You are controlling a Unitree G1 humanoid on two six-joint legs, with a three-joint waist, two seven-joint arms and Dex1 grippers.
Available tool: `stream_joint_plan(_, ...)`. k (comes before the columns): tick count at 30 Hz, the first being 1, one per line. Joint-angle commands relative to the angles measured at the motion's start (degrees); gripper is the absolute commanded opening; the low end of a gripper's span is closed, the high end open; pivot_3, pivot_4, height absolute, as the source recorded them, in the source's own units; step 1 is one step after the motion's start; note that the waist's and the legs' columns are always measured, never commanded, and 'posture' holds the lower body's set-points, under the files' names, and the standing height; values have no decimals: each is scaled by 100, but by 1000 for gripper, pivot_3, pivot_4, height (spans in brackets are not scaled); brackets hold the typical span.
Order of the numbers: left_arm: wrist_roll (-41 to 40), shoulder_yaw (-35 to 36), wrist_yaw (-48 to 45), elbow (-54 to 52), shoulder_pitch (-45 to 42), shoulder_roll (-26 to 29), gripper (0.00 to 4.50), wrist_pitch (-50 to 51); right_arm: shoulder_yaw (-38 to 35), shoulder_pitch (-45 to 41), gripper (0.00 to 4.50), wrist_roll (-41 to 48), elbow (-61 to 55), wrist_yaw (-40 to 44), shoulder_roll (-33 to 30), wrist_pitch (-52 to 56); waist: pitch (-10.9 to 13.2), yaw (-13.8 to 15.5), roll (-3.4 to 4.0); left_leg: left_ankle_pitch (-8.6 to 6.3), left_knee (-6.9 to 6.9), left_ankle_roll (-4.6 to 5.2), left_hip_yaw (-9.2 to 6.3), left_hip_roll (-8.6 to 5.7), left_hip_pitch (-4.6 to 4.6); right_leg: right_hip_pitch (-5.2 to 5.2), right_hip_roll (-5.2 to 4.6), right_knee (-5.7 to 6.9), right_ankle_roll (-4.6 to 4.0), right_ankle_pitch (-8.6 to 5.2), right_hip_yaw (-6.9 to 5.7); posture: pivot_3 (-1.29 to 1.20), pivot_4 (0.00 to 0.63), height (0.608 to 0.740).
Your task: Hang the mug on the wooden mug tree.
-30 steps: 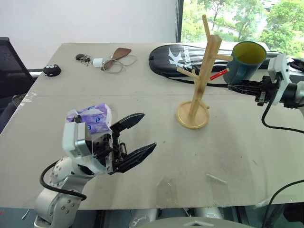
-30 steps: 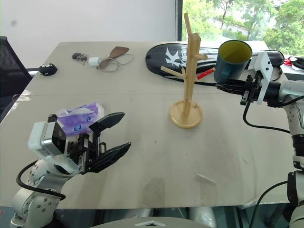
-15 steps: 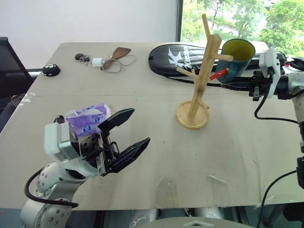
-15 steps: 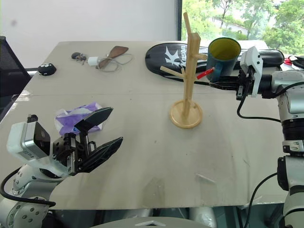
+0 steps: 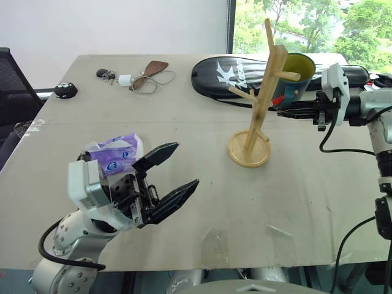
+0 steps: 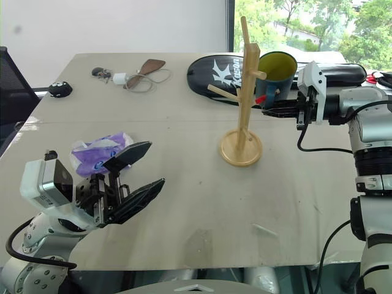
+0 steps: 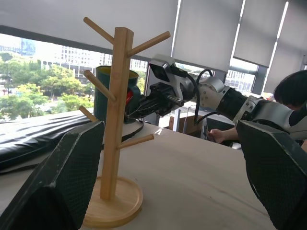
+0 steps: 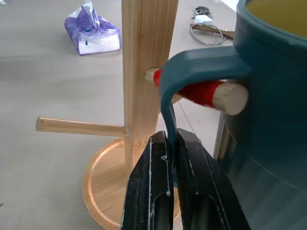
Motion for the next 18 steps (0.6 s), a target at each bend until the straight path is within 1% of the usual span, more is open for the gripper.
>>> stream_joint_plan(1, 12, 11, -39, -172, 59, -33, 4500, -160, -92, -133, 1360, -41, -33, 25, -4, -264, 0, 1, 0, 0, 0, 0, 0, 0, 0, 0, 0, 0, 0, 0, 0, 0, 150, 740)
stream_joint_plan(3, 5, 42, -52, -179, 105, -23, 4500, -181, -200, -64, 2114, -20, -106, -65, -6, -325, 0, 1, 0, 0, 1, 0, 0, 0, -1, 0, 0, 0, 0, 0, 0, 0, 150, 740)
stream_joint_plan(4, -3, 57, -55, -176, 118, -16, 4500, -187, -255, -26, 2642, 23, -169, -90, -32, -269, 0, 1, 0, 0, 1, 0, 0, 0, -1, 0, 0, 0, 0, 0, 0, 0, 150, 740)
stream_joint_plan(5, -12, 68, -56, -170, 120, -5, 4500, -190, -298, 15, 3342, 66, -239, -81, -76, -228, 0, 4, 0, 0, 1, 0, 0, 0, -1, 0, 0, 0, 0, 0, 0, 0, 150, 740)
stream_joint_plan(6, -22, 77, -54, -161, 116, 6, 4500, -185, -377, 97, 3660, 154, -394, -59, -163, -109, 0, 6, 0, 0, 1, 0, -2, 0, -2, 0, 0, 0, 0, 0, -1, 0, 150, 740)
stream_joint_plan(10, -53, 96, -64, -103, 129, 40, 4500, -150, -666, 463, 3660, 418, -985, -118, -510, 324, 0, 31, 0, 0, 9, 0, -17, -1, -23, -7, -3, -5, 0, 0, -19, 0, 150, 740)
stream_joint_plan(12, -38, 93, -79, -49, 129, 51, 4500, -144, -862, 690, 3660, 542, -1291, -322, -618, 538, -1, 20, 0, 0, 26, 0, -21, -1, -57, -36, -3, 2, 0, 1, -23, 0, 150, 740)
stream_joint_plan(18, 28, 40, -37, 52, 104, 114, 4500, -54, -1568, 1505, 3660, 894, -2105, -1065, -754, 1070, -1, 17, 0, 0, 34, 0, -21, -2, -62, -36, -3, 4, 1, 1, -26, 0, 150, 740)
